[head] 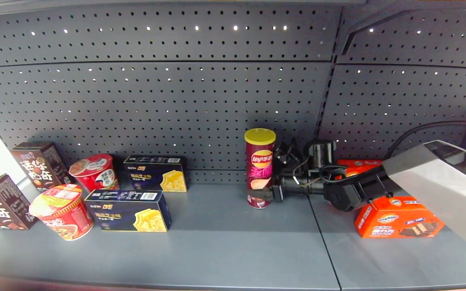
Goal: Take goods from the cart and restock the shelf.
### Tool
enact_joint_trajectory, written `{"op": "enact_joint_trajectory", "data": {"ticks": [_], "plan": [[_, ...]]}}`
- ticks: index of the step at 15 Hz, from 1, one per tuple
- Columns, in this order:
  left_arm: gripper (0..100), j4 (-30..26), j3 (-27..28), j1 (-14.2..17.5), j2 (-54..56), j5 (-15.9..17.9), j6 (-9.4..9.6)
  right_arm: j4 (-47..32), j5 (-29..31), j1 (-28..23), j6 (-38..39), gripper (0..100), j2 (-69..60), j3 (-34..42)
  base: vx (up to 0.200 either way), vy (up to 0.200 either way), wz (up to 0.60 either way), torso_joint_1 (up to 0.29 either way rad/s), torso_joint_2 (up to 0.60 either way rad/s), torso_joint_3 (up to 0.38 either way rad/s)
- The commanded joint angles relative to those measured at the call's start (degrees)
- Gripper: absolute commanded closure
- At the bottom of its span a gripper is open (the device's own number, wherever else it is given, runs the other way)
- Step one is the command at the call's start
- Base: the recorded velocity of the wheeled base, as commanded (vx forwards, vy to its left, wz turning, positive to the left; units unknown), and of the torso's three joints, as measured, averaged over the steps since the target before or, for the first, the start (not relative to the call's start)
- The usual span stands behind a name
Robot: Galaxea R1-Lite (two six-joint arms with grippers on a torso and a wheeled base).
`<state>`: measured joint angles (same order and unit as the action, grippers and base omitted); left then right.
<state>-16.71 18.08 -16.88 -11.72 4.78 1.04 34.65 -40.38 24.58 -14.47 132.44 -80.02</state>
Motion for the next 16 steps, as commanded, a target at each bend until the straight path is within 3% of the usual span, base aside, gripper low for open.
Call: {"op": "enact_joint_trajectory", "data": {"ticks": [1,8,12,14,16], "plan": [[100,0.01,-0.59,0.01,0.03,-0.12,-0.07,-0.02,0.56,0.12,-0.03,100,-0.08,0.13,0.0,0.0,0.0,0.0,0.0,0.0],[100,-0.07,-2.08,0.01,2.49,-0.12,-0.07,-0.02,5.83,4.08,0.76,100,-11.33,9.97,0.0,0.0,0.0,0.0,0.0,0.0],[100,-0.07,-2.79,-0.17,4.33,-0.03,0.02,-0.28,15.24,11.28,5.86,100,-25.12,22.01,0.0,0.0,0.0,0.0,0.0,0.0],[100,-0.07,-3.58,-0.08,5.65,-0.03,0.02,0.77,19.72,13.04,6.21,100,-30.4,28.25,0.0,0.0,0.0,0.0,0.0,0.0],[100,-0.16,-4.63,-0.08,7.23,-0.03,0.02,2.8,20.6,13.04,7.09,100,-35.32,34.05,0.0,0.0,0.0,0.0,0.0,0.0]]}}
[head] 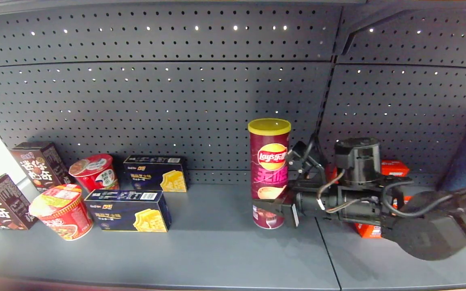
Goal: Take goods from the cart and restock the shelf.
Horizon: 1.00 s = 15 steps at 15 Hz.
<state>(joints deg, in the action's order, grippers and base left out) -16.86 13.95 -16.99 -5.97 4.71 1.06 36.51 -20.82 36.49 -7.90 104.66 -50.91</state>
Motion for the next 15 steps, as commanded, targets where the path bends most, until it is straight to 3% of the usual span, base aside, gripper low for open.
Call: {"op": "enact_joint_trajectory", "data": {"ticks": [1,2,4,8,10,15], "plan": [[100,0.07,-0.67,0.12,1.58,-0.05,-0.01,5.06,1.13,1.31,3.24,100,-10.26,10.04,0.0,0.0,0.0,0.0,0.0,0.0],[100,0.07,-0.67,0.12,1.58,-0.05,-0.01,5.68,1.13,1.31,3.5,100,-10.44,10.74,0.0,0.0,0.0,0.0,0.0,0.0],[100,0.16,-0.06,0.21,1.32,-0.93,-0.01,22.82,1.13,1.22,4.82,100,-9.56,23.22,0.0,0.0,0.0,0.0,0.0,0.0],[100,0.16,1.52,0.29,0.0,-1.54,0.43,41.89,1.13,0.95,6.05,100,-1.74,33.68,0.0,0.0,0.0,0.0,0.0,0.0],[100,0.25,2.4,0.21,-0.71,-2.07,0.43,46.02,1.13,0.87,5.79,100,1.43,34.3,0.0,0.0,0.0,0.0,0.0,0.0],[100,0.16,2.4,0.21,-0.35,-2.42,0.43,46.19,1.22,0.87,5.17,100,3.01,34.56,0.0,0.0,0.0,0.0,0.0,0.0]]}}
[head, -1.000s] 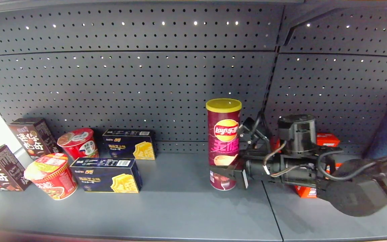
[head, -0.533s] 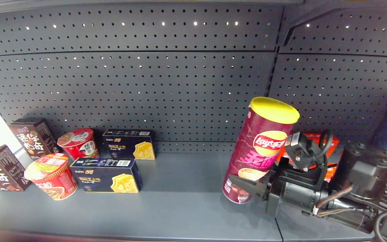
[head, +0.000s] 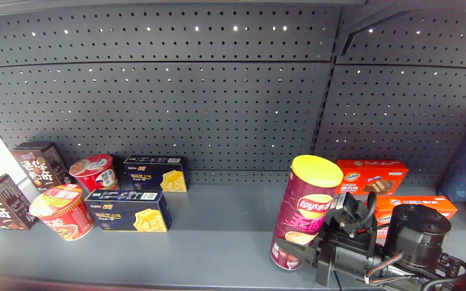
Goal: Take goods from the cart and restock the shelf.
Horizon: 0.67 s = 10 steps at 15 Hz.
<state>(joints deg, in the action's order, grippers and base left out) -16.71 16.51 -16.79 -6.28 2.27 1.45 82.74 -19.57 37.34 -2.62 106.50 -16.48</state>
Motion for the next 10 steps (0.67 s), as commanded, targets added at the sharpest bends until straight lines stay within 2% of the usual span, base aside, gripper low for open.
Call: {"op": "enact_joint_trajectory", "data": {"ticks": [1,10], "plan": [[100,-0.07,-0.25,0.0,-0.05,0.02,0.04,0.06,-0.03,0.01,-0.19,100,1.61,0.22,0.0,0.0,0.0,0.0,0.0,0.0],[100,-0.07,-0.95,0.0,0.13,0.02,-0.04,0.58,-0.12,0.01,-1.42,100,4.95,0.13,0.0,0.0,0.0,0.0,0.0,0.0]]}}
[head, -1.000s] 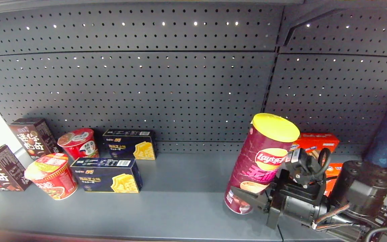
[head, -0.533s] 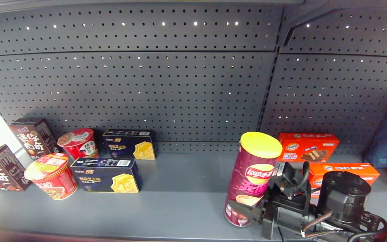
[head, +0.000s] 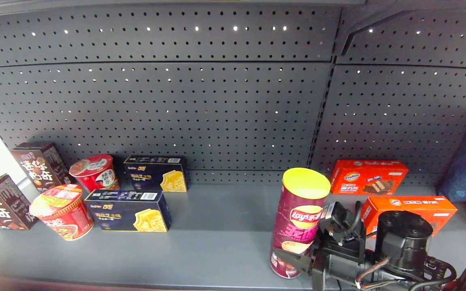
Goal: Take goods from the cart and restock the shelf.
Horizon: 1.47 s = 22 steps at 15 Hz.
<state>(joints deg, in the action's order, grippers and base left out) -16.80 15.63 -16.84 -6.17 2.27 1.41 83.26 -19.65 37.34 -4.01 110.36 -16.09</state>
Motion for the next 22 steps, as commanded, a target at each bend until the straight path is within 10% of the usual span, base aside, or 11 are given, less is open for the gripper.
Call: {"op": "enact_joint_trajectory", "data": {"ticks": [1,8,9,22], "plan": [[100,0.01,-0.07,0.05,0.02,0.02,-0.01,0.06,-0.04,0.01,-0.03,100,1.26,-0.26,0.0,0.0,0.0,0.0,0.0,0.0],[100,0.01,-0.6,0.05,0.1,0.02,-0.1,0.59,-0.12,0.45,-0.74,100,3.72,-1.13,0.0,0.0,0.0,0.0,0.0,0.0],[100,0.01,-0.77,-0.04,0.1,0.02,-0.1,0.59,-0.12,0.45,-0.82,0,3.72,-1.13,0.0,0.0,0.0,0.0,0.0,0.0],[100,0.28,2.83,-0.48,-0.16,0.98,0.43,-0.03,0.23,-5.0,-1.53,0,-22.65,16.09,0.0,0.0,0.0,0.0,0.0,0.0]]}}
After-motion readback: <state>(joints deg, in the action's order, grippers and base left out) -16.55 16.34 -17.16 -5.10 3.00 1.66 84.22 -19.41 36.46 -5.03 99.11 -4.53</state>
